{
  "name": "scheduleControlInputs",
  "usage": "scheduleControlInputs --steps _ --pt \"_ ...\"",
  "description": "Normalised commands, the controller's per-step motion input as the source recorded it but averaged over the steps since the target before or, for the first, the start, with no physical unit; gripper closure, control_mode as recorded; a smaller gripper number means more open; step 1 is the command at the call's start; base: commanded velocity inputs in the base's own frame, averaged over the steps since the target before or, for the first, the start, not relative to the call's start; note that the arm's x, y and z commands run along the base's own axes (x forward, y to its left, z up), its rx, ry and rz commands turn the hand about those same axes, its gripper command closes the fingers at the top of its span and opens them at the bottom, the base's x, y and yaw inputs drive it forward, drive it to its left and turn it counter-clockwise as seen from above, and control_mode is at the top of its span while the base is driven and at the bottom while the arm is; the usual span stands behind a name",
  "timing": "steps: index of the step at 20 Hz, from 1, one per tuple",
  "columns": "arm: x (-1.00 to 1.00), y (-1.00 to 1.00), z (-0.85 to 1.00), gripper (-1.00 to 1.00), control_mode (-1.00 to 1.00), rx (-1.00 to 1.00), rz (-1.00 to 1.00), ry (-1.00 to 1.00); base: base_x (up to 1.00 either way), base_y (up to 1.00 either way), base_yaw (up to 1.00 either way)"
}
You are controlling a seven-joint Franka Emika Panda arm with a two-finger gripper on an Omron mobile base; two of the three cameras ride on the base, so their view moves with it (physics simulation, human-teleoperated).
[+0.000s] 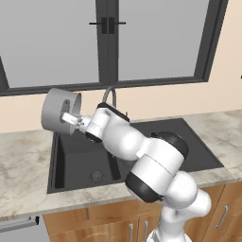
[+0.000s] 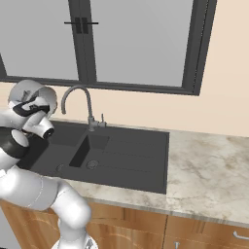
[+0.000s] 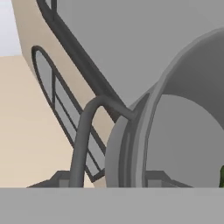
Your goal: Dump the broccoli from the pot into the sink. Then turn on the water and wash the broccoli. Then turn off the water and put the broccoli back in the pot.
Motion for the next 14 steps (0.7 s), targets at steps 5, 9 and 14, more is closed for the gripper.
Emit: scheduleControlInputs --steps 5,9,14 --pt "0.01 0.00 -0.11 1.00 -1.00 0.09 0.00 -0.13 0.00 0.00 0.00" --pt "0.04 0.00 -0.10 1.00 -1.00 0.14 0.00 -0.07 0.00 0.00 0.00" --pt "0.00 -0.01 -0.12 1.00 -1.00 0.15 0.00 -0.05 0.00 0.00 0.00"
